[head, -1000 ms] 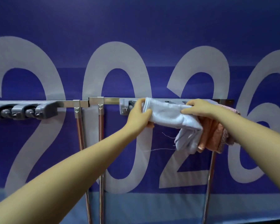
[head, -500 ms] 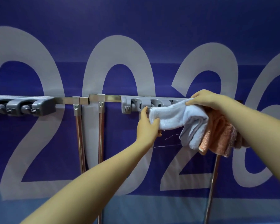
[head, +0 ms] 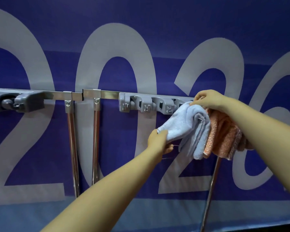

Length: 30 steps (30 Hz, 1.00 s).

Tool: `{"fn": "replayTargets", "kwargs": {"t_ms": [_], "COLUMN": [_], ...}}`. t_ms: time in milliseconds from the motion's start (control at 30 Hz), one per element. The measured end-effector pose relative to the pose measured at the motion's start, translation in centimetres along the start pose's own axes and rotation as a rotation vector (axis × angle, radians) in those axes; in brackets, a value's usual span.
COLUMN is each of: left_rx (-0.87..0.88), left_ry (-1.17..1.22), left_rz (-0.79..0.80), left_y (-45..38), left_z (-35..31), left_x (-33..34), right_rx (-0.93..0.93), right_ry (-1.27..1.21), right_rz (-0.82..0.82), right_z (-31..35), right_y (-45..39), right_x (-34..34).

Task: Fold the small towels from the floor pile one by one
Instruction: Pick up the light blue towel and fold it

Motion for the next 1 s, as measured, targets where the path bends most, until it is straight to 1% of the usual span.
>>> {"fn": "replayTargets", "kwargs": {"t_ms": [33,167,233,300,367,433,533,600,667,733,800,867,933,1000], "left_rx": [-0.064,-0.178,-0.218,-0.262,-0.238,-0.222,-0.246,-0.213,-0.138,0.006,0.144,0.243,0.280,0.313], "left_ry": [0.038,0.057,0.044,0.114,0.101,0.054,0.133,0.082,-0.095,-0.277,-0.372,-0.439,-0.518,-0.594], "left_rz": [0.003,0.013,0.019,0.044,0.085,0.090,0.098,0.074,0.076,0.046,0.036,0.054,0.075,0.057], "left_y": [-0.6,-2.6,-3.4,-3.3,-3.3,-3.1,-3.7,-3.7,-3.4,-3.2,-2.2,-0.8,-0.2,0.1], "left_z": [0.4,1.3,1.7,2.2,2.8,3.9,5.3,5.2,4.7,3.6,2.2,0.6,-0.2,-0.4], "left_x": [0.0,0.4,0.9,1.7,2.4,2.8,3.4,3.6,4.0,4.1,4.2,4.6,4.8,4.9], "right_rx": [-0.023,-0.089,-0.093,-0.066,-0.031,-0.017,-0.034,-0.055,-0.075,-0.090,-0.090,-0.090,-0.090,-0.096], "right_ry": [-0.018,-0.041,-0.054,-0.107,-0.184,-0.208,-0.214,-0.214,-0.173,-0.137,-0.114,-0.102,-0.105,-0.119], "right_rz": [-0.014,-0.126,-0.155,-0.153,-0.146,-0.145,-0.150,-0.162,-0.184,-0.194,-0.203,-0.229,-0.263,-0.291], "right_z": [0.1,0.1,-0.2,-0.5,-0.9,-1.1,-0.9,-0.5,-0.1,0.3,0.4,0.7,0.9,0.9], "right_y": [0.1,0.7,1.0,1.5,2.0,2.2,2.4,2.7,3.1,3.5,3.7,4.2,4.7,5.3], "right_x": [0.1,0.0,0.1,0.3,0.5,0.8,1.4,1.8,1.9,2.0,2.0,1.9,1.9,1.8]}}
Point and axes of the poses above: each hand's wrist, its own y-axis away from the middle knuckle, its own x-axis out of the palm, z = x × y, the point moved 8 cm from there along -y, towards the middle knuckle, and after that the axes turned 8 degrees about -x, right-handed, at the moved point
